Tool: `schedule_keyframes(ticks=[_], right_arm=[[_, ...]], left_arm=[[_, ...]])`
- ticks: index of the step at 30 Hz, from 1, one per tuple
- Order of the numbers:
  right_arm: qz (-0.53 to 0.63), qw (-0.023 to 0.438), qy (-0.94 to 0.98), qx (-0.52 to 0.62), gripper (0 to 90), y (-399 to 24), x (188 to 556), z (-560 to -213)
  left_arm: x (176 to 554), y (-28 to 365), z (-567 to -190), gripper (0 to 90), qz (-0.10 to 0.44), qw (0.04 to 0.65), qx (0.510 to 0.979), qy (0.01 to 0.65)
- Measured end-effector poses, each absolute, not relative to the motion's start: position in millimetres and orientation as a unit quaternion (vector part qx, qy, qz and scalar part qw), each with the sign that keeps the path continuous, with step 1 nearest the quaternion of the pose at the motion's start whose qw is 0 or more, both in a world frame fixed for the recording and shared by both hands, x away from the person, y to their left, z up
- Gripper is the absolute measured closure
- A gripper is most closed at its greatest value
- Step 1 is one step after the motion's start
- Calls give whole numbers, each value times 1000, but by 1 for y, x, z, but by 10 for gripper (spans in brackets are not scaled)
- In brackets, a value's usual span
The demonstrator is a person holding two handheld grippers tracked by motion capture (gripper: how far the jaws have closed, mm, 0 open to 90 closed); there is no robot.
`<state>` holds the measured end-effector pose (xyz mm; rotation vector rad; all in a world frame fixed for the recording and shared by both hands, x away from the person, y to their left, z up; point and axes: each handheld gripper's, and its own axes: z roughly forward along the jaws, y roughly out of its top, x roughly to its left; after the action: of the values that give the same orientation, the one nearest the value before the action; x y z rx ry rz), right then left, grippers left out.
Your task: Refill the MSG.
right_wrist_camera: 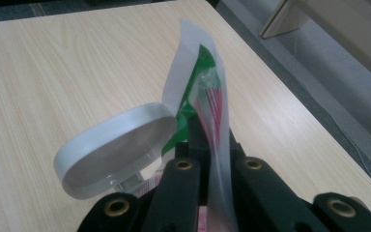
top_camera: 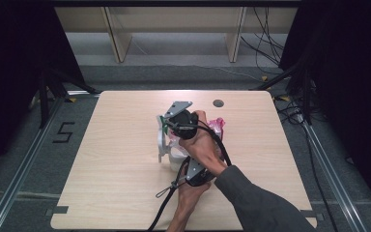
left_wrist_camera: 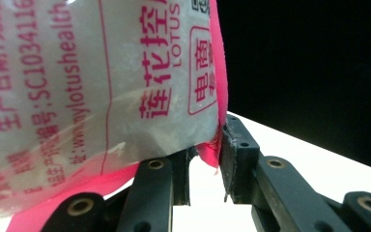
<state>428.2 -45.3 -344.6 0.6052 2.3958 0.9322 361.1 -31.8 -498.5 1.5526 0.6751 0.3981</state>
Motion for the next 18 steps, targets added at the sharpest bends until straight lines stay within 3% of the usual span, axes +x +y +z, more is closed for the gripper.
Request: schedule_keyframes(ticks=[18], right_arm=[[338,237,883,225,900,-43,428,-348]], left_arm=[[360,-32,-498,748,165,652,679,296]])
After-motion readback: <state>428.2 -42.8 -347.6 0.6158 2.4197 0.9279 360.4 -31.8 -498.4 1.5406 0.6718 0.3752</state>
